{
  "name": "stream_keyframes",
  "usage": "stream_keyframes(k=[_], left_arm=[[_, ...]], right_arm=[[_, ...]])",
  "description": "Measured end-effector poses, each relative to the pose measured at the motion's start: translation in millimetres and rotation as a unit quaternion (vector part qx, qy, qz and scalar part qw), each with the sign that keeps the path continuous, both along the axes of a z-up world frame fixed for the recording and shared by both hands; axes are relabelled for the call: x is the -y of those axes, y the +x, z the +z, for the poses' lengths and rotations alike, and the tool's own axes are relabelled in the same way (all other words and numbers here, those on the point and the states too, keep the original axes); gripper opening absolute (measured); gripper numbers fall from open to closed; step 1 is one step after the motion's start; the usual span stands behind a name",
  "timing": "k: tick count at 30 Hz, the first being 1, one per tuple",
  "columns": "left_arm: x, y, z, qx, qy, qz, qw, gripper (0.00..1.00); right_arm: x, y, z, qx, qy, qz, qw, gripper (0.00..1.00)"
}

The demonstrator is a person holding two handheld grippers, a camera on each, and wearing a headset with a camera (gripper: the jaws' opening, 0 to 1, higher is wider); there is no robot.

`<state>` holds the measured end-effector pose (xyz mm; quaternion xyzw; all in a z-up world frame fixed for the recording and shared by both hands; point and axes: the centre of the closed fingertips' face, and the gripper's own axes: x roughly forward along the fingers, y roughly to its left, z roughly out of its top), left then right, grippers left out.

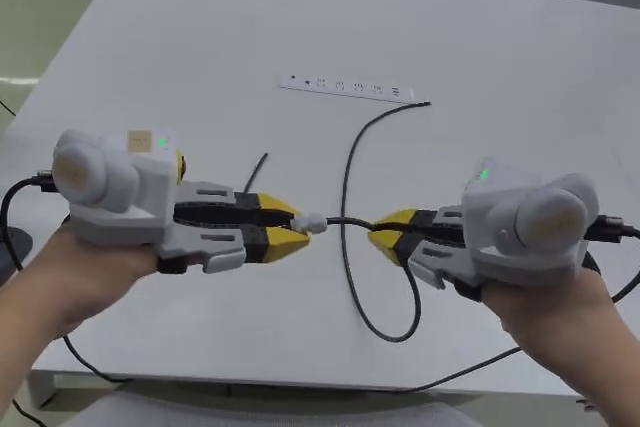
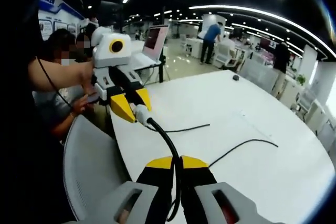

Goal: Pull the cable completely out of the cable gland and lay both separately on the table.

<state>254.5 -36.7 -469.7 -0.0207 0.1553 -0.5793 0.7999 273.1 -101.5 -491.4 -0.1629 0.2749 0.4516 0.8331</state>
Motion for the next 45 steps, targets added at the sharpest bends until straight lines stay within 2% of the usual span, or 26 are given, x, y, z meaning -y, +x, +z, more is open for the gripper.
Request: stream_keyframes(k=[6,8,9,12,14,15,18,20,22,23,24,25,26,27,29,32,34,35,36,38,40,41,42,45], left_arm=[[2.0,-2.7,-2.1,-0.005,0.006,0.001,1.0,0.14],[3.3,-2.9,-3.4,-0.005,0.01,0.003,0.9999,0.14],[3.7,-2.6,-4.5,-0.008,0.012,0.004,0.9999,0.14],[6.2,-2.5,-8.6,-0.01,0.02,0.005,0.9997,0.14],[6.6,-1.2,-12.1,-0.011,0.028,0.007,0.9995,0.14],[6.8,-0.1,-13.1,-0.011,0.03,0.009,0.9994,0.14],[6.0,2.9,-13.8,-0.013,0.031,0.015,0.9993,0.14],[5.4,4.7,-15.2,-0.022,0.035,0.02,0.999,0.15],[4.1,6.7,-17.2,-0.017,0.041,0.023,0.9987,0.15],[3.5,8.1,-19.3,-0.021,0.043,0.027,0.9985,0.15],[3.0,9.3,-20.5,-0.023,0.044,0.029,0.9984,0.15],[2.9,9.8,-21.1,-0.023,0.044,0.03,0.9983,0.15],[2.8,10.3,-21.9,-0.023,0.046,0.031,0.9982,0.15],[2.8,10.7,-22.4,-0.022,0.047,0.031,0.9982,0.15],[3.6,10.0,-22.9,-0.023,0.048,0.03,0.9981,0.15],[5.9,8.6,-22.0,-0.021,0.047,0.024,0.9984,0.15],[6.9,7.9,-22.1,-0.019,0.049,0.021,0.9984,0.15],[7.2,6.6,-23.1,-0.02,0.052,0.018,0.9983,0.15],[7.3,5.9,-23.6,-0.019,0.054,0.016,0.9982,0.15],[7.0,5.1,-24.0,-0.015,0.059,0.013,0.9981,0.15],[6.4,4.3,-23.9,-0.014,0.06,0.012,0.998,0.15],[6.1,3.9,-23.8,-0.013,0.06,0.011,0.9981,0.15],[5.9,3.5,-24.1,-0.013,0.061,0.01,0.998,0.15],[4.6,3.0,-25.7,-0.013,0.064,0.01,0.9978,0.15]], right_arm=[[16.2,2.0,-16.1,-0.038,0.02,-0.043,0.9981,0.0],[20.8,4.3,-20.2,-0.051,0.033,-0.064,0.9961,0.0],[24.1,4.0,-25.1,-0.068,0.036,-0.078,0.994,0.0],[25.5,4.7,-30.2,-0.093,0.055,-0.099,0.9892,0.0],[24.8,2.9,-32.6,-0.087,0.039,-0.09,0.9914,0.0],[26.2,4.4,-31.9,-0.063,0.022,-0.078,0.9948,0.0],[26.9,4.6,-31.1,-0.062,0.023,-0.081,0.9945,0.0],[27.2,4.7,-29.0,-0.052,0.018,-0.072,0.9958,0.01],[28.4,5.4,-27.1,-0.04,0.007,-0.069,0.9968,0.02],[29.2,5.4,-26.0,-0.033,-0.007,-0.065,0.9973,0.03],[31.9,7.0,-23.9,-0.017,-0.032,-0.063,0.9974,0.05],[31.7,8.2,-20.6,-0.001,-0.046,-0.059,0.9972,0.1],[28.0,8.5,-14.0,0.023,-0.066,-0.046,0.9965,0.16],[24.0,7.4,-9.4,0.037,-0.078,-0.034,0.9956,0.18],[6.5,2.1,3.1,0.067,-0.09,0.002,0.9937,0.17],[-28.4,-9.9,9.4,0.062,-0.06,0.049,0.995,0.13],[-31.5,-8.5,2.8,0.073,-0.102,0.065,0.99,0.12],[-33.7,-5.7,0.3,0.1,-0.138,0.084,0.9818,0.12],[-38.2,-5.7,0.0,0.109,-0.143,0.094,0.9792,0.12],[-46.3,-10.2,-1.3,0.105,-0.141,0.106,0.9786,0.09],[-49.0,-12.7,-3.5,0.112,-0.157,0.124,0.9733,0.04],[-47.4,-12.1,-6.2,0.119,-0.176,0.13,0.9683,0.03],[-46.9,-11.2,-6.4,0.124,-0.182,0.132,0.9666,0.02],[-48.3,-11.6,-8.4,0.123,-0.18,0.131,0.967,0.01]])
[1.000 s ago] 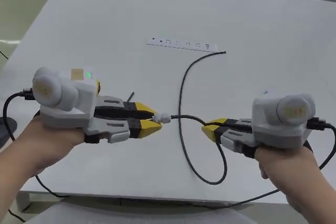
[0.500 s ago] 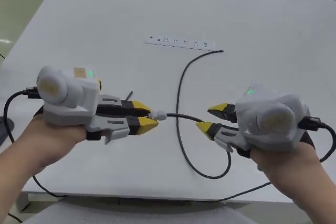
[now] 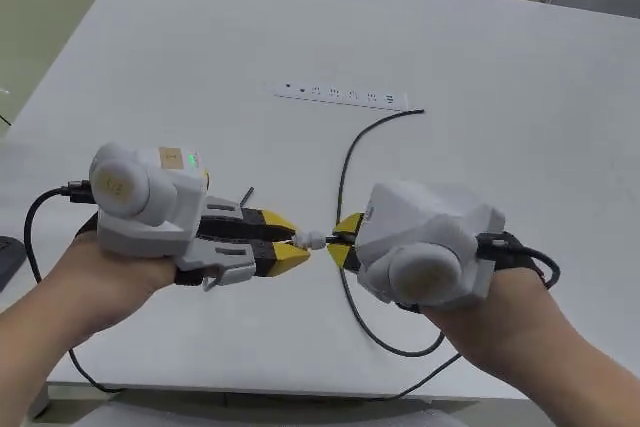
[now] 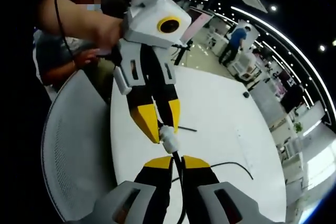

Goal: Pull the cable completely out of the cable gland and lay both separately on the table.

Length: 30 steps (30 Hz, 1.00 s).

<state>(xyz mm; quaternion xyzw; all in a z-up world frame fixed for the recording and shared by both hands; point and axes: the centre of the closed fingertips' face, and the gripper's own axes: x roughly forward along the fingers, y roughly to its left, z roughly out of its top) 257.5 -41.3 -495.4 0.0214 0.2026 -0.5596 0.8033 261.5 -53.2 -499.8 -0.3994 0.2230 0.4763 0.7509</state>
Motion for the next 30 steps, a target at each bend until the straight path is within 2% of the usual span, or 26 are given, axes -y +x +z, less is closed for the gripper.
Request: stream_keyframes(k=[3,7,13,20,22,24,26,28,29,30], left_arm=[[-0.1,-1.3,-0.8,-0.001,-0.001,-0.002,1.0,0.15],[0.0,-3.3,-2.9,0.0,0.003,-0.007,1.0,0.15],[0.0,-2.3,-1.4,0.003,0.001,-0.006,1.0,0.14],[-2.0,1.6,3.0,0.007,-0.006,0.001,1.0,0.14],[-1.4,1.9,4.0,0.007,-0.007,0.001,1.0,0.14],[-0.5,2.2,5.3,0.008,-0.009,0.002,0.9999,0.14],[0.7,2.1,6.1,0.008,-0.009,0.001,0.9999,0.14],[2.5,1.9,6.8,0.01,-0.009,-0.001,0.9999,0.14],[3.0,1.8,6.7,0.01,-0.008,-0.001,0.9999,0.14],[3.3,1.9,6.8,0.011,-0.008,-0.001,0.9999,0.14]], right_arm=[[1.0,1.0,-1.4,0.002,0.001,-0.001,1.0,0.01],[2.0,-1.4,-4.4,-0.014,0.006,-0.009,0.9998,0.0],[3.8,-0.5,-3.9,-0.018,0.017,-0.019,0.9995,0.0],[16.9,8.1,-1.7,-0.01,0.025,-0.039,0.9989,0.0],[23.0,10.5,-1.6,-0.015,0.031,-0.051,0.9981,0.0],[28.9,12.9,-1.6,-0.016,0.036,-0.062,0.9973,0.0],[33.9,14.3,-3.2,-0.028,0.051,-0.078,0.9953,0.0],[37.0,13.5,-5.3,-0.062,0.085,-0.107,0.9888,0.0],[40.6,15.3,-5.9,-0.063,0.086,-0.114,0.9878,0.0],[45.1,18.5,-6.4,-0.054,0.082,-0.114,0.9887,0.0]])
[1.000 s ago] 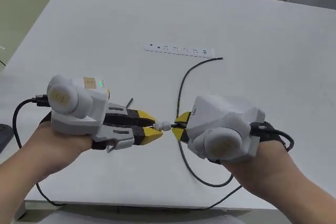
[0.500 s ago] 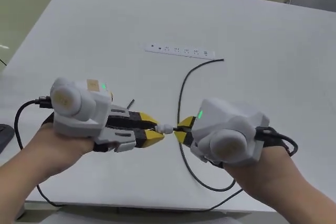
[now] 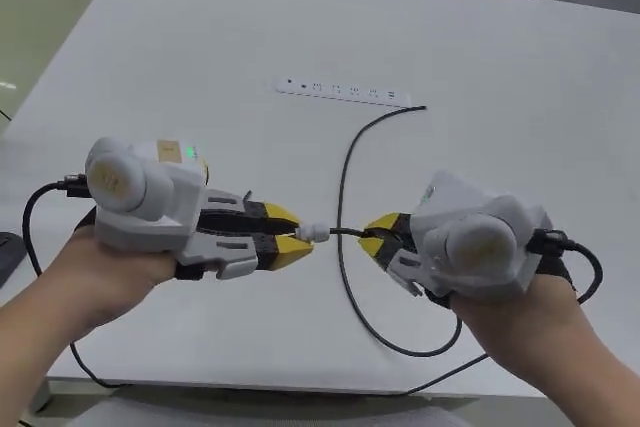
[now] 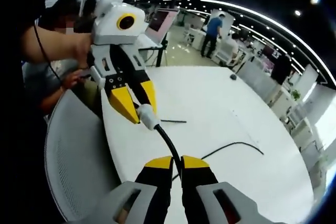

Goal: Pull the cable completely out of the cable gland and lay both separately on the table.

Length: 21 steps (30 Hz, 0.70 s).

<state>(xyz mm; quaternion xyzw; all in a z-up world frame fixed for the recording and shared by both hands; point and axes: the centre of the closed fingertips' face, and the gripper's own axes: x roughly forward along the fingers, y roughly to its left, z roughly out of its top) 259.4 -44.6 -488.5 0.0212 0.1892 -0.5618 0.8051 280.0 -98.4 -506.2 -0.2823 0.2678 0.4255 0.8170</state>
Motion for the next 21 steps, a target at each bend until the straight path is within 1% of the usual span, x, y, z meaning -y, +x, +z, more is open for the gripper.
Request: stream_keyframes(k=[3,6,7,8,9,12,13,14,15,16,17,19,20,21], left_arm=[[1.0,0.2,1.0,0.0,-0.002,0.0,1.0,0.14],[1.5,-0.2,1.1,0.0,-0.002,0.0,1.0,0.14],[1.6,-0.4,1.3,-0.001,-0.003,0.0,1.0,0.14],[1.9,-0.7,1.3,-0.001,-0.003,0.0,1.0,0.14],[2.2,-0.8,1.3,0.0,-0.002,0.001,1.0,0.14],[3.9,-1.7,0.5,0.0,0.0,0.001,1.0,0.14],[4.7,-1.8,0.0,-0.001,0.0,0.002,1.0,0.14],[5.0,-1.8,-0.2,-0.001,0.0,0.003,1.0,0.14],[5.3,-1.9,-0.4,-0.001,0.001,0.003,1.0,0.14],[5.5,-1.6,-0.9,-0.001,0.002,0.005,1.0,0.15],[5.5,-1.4,-1.3,-0.002,0.002,0.006,1.0,0.15],[5.7,-0.9,-3.0,-0.002,0.006,0.008,0.9999,0.15],[5.6,-0.6,-3.6,-0.002,0.008,0.009,0.9999,0.15],[5.4,-0.2,-3.6,-0.003,0.008,0.01,0.9999,0.15]], right_arm=[[9.0,3.2,-4.6,-0.01,0.009,-0.024,0.9996,0.0],[19.6,6.8,-12.0,-0.018,0.009,-0.043,0.9989,0.0],[23.0,7.9,-14.5,-0.023,0.012,-0.052,0.9983,0.0],[25.6,7.9,-17.4,-0.034,0.018,-0.062,0.9973,0.0],[29.0,8.9,-20.6,-0.047,0.029,-0.076,0.9955,0.0],[37.7,12.9,-28.3,-0.07,0.048,-0.106,0.9907,0.0],[41.6,14.8,-30.9,-0.078,0.057,-0.122,0.9878,0.0],[44.4,15.4,-33.4,-0.086,0.062,-0.131,0.9857,0.0],[48.1,16.4,-36.4,-0.095,0.068,-0.145,0.9825,0.0],[50.4,16.3,-38.2,-0.1,0.068,-0.15,0.9812,0.0],[51.2,15.9,-39.8,-0.104,0.07,-0.15,0.9806,0.0],[49.5,13.7,-39.7,-0.103,0.066,-0.145,0.9819,0.0],[49.3,12.6,-38.5,-0.09,0.052,-0.133,0.9857,0.0],[49.2,12.4,-37.3,-0.083,0.048,-0.129,0.987,0.0]])
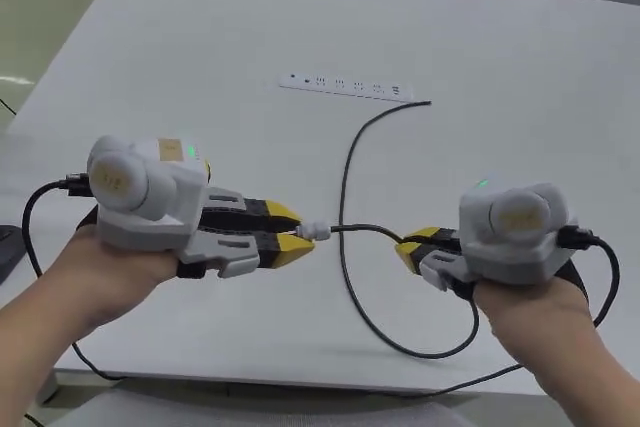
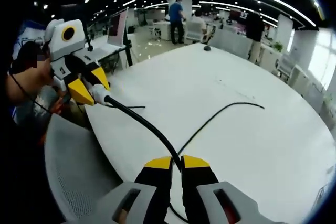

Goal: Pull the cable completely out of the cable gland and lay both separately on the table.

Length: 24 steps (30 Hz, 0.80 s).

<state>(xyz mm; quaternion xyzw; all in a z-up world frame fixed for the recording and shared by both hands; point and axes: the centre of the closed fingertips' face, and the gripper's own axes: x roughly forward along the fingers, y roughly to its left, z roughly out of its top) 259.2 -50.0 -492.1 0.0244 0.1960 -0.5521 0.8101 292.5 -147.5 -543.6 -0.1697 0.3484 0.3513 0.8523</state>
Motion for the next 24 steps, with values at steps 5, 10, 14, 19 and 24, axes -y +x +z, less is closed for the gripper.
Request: stream_keyframes(k=[5,10,14,19,24], left_arm=[[-2.0,1.9,0.8,0.0,0.0,0.004,1.0,0.15],[-5.1,2.6,-0.2,0.001,0.002,0.01,0.9999,0.15],[-4.8,0.5,-1.9,0.003,0.007,0.006,1.0,0.15],[-3.9,-1.5,-2.6,0.005,0.01,0.002,0.9999,0.15],[-0.8,-4.9,-4.9,0.005,0.016,-0.005,0.9998,0.15]], right_arm=[[0.1,-1.1,7.9,0.028,-0.013,0.021,0.9993,0.02],[-6.1,-5.0,20.5,0.051,-0.011,0.044,0.9977,0.08],[-19.9,-9.1,37.3,0.08,-0.003,0.072,0.9942,0.13],[-45.5,-17.7,49.4,0.133,-0.072,0.154,0.9764,0.15],[-73.3,-29.6,43.5,0.172,-0.132,0.223,0.9503,0.12]])
